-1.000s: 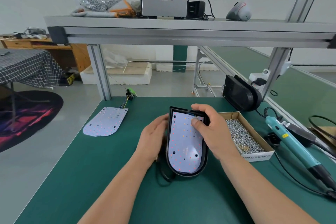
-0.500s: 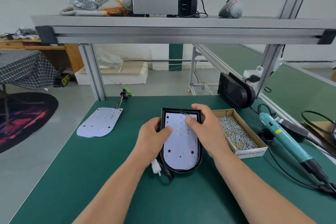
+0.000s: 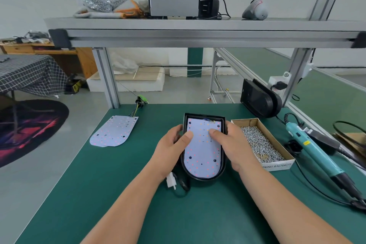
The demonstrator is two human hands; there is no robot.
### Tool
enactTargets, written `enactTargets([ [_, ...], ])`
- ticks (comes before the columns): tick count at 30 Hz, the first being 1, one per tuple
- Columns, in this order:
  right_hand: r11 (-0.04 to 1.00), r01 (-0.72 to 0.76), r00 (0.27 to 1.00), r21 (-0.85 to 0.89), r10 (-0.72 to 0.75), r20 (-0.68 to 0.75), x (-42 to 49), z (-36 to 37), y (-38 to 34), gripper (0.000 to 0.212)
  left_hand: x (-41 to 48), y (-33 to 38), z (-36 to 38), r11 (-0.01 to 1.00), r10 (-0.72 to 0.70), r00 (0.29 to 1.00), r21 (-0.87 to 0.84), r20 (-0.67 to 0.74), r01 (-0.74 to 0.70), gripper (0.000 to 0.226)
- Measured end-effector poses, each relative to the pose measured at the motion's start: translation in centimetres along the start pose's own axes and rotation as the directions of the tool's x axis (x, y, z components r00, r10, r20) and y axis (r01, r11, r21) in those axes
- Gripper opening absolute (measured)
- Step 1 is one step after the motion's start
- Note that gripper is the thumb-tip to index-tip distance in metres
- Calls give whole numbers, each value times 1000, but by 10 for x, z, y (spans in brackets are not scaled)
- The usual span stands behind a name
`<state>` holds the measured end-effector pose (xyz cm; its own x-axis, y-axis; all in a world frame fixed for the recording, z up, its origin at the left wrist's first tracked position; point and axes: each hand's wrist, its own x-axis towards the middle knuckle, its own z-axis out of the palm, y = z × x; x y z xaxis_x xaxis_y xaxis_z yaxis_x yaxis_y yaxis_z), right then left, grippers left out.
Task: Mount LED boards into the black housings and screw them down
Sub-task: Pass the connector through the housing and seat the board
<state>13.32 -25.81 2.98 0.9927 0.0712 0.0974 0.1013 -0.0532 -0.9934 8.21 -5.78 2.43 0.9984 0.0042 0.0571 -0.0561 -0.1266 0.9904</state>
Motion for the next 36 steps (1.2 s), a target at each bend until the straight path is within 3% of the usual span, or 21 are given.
enactTargets([
  [2, 999, -4, 999, 52, 7, -48, 2, -5, 0, 18, -2, -1, -9, 1000, -17, 997, 26, 74, 15, 86],
  [4, 993, -44, 997, 111, 50, -58, 3, -11, 0, 17, -3, -3, -21, 999, -35, 990, 38, 140, 30, 90],
  [8, 966, -141, 989, 216, 148, -18, 4, -16, 0, 15, -4, -6, -40, 987, -98, 980, 143, 172, 74, 63],
  [11, 944, -196, 980, 267, 196, 26, 3, -17, 0, 13, -2, -7, -48, 954, -69, 994, 296, 90, 39, 51],
  [14, 927, -231, 973, 295, 216, 80, 2, -22, 0, 12, 3, -15, -55, 887, -6, 1000, 462, -20, 15, 15],
  [18, 929, -258, 962, 267, 220, 163, 0, -28, -1, 16, 10, -27, -52, 860, 76, 972, 508, -223, 49, 26],
  [22, 938, -267, 945, 221, 210, 249, -4, -30, -1, 17, 17, -28, -39, 923, 149, 897, 383, -416, 25, 20],
  [28, 978, -204, 961, 35, 193, 201, -9, -25, -4, 21, 22, -24, -46, 965, 77, 870, 255, -487, 58, 15],
  [32, 980, -193, 971, 53, 183, 156, -10, -24, -5, 23, 12, -10, -53, 994, 60, 898, 109, -437, -14, 9],
  [36, 979, -172, 981, 106, 160, 108, -13, -24, -3, 21, -2, 10, -54, 978, 165, 966, 156, -200, -135, 36],
])
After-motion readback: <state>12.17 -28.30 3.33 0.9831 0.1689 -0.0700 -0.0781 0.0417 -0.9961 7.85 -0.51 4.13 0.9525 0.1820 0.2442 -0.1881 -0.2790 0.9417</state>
